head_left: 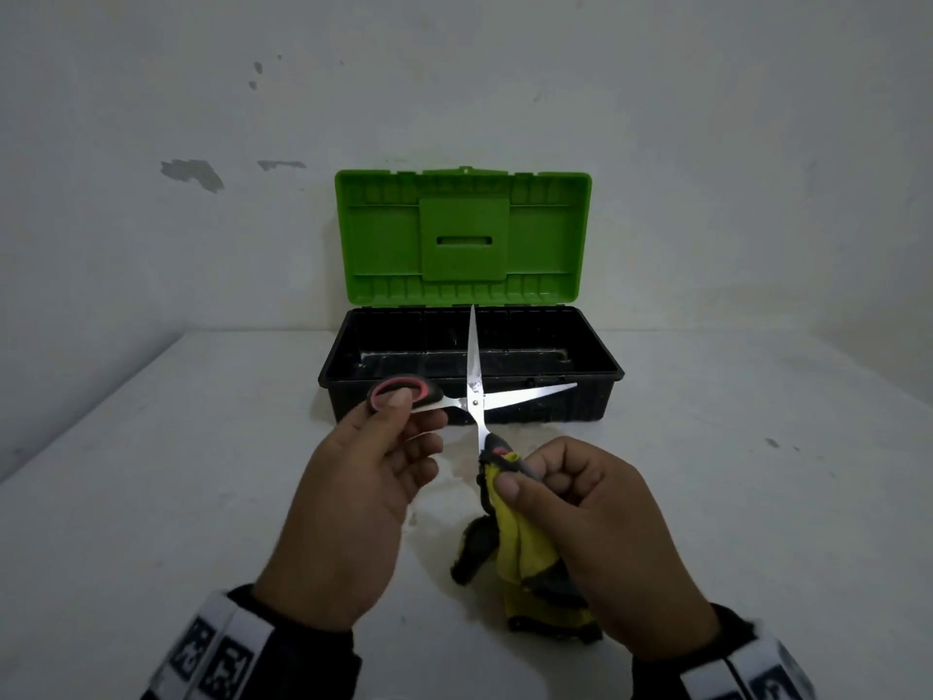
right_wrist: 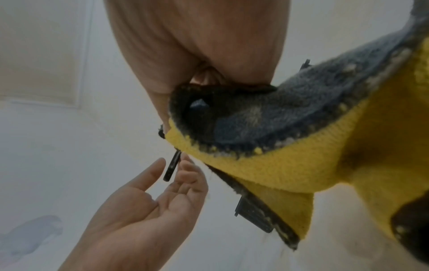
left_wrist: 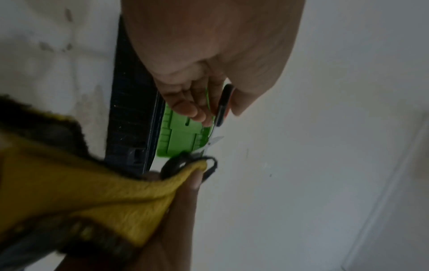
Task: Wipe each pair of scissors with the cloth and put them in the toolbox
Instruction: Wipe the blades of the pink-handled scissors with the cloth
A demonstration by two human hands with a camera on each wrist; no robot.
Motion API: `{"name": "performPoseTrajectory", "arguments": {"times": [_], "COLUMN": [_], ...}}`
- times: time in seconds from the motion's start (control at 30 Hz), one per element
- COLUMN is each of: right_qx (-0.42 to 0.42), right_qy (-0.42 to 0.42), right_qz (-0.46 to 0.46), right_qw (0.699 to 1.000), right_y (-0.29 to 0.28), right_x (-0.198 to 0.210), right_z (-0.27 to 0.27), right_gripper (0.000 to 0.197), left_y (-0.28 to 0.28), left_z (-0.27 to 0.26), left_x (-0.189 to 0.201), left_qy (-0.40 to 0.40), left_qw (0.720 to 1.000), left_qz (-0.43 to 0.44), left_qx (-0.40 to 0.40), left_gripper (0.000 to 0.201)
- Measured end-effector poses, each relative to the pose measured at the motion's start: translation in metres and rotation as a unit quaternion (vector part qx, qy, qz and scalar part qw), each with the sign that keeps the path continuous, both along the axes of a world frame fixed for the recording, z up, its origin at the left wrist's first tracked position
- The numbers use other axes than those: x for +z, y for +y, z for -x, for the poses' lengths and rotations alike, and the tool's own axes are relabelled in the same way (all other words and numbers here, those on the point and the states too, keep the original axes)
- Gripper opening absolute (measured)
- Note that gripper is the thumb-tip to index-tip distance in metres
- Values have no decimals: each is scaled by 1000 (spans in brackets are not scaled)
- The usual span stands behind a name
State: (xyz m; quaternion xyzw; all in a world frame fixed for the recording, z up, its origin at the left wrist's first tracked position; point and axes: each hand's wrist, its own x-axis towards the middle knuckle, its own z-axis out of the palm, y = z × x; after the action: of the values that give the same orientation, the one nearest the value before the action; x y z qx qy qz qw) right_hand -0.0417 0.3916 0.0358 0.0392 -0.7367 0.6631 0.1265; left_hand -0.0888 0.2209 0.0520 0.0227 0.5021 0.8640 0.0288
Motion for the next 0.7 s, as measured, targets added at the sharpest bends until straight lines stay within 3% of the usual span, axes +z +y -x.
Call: {"name": "performPoseTrajectory", "arguments": {"times": [0.17, 0.33, 0.43, 0.57, 0.7], "right_qx": [-10, -14, 4, 47, -4], "right_qy": [9, -1, -9, -26, -32], "right_qz": [5, 14, 8, -23, -19], "right_qw": [1000, 1000, 1000, 998, 999], "right_y": [-10, -17, -20, -20, 3], "right_x": [-2, -2, 1, 6, 15], "right_z": [1, 0, -2, -9, -16], "right_gripper": [11, 29, 25, 17, 22], "left_y": [23, 33, 36, 36, 25], "left_z": [-5, -12, -11, -10, -5], "left_x": [-3, 7, 8, 10, 17], "left_qy": [-28, -61, -70, -43, 31], "left_qw": [998, 997, 995, 994, 989], "left_qz": [-7, -54, -58, -31, 36], "left_qx": [58, 4, 38, 94, 142], "left_gripper": [31, 53, 56, 47, 33]}}
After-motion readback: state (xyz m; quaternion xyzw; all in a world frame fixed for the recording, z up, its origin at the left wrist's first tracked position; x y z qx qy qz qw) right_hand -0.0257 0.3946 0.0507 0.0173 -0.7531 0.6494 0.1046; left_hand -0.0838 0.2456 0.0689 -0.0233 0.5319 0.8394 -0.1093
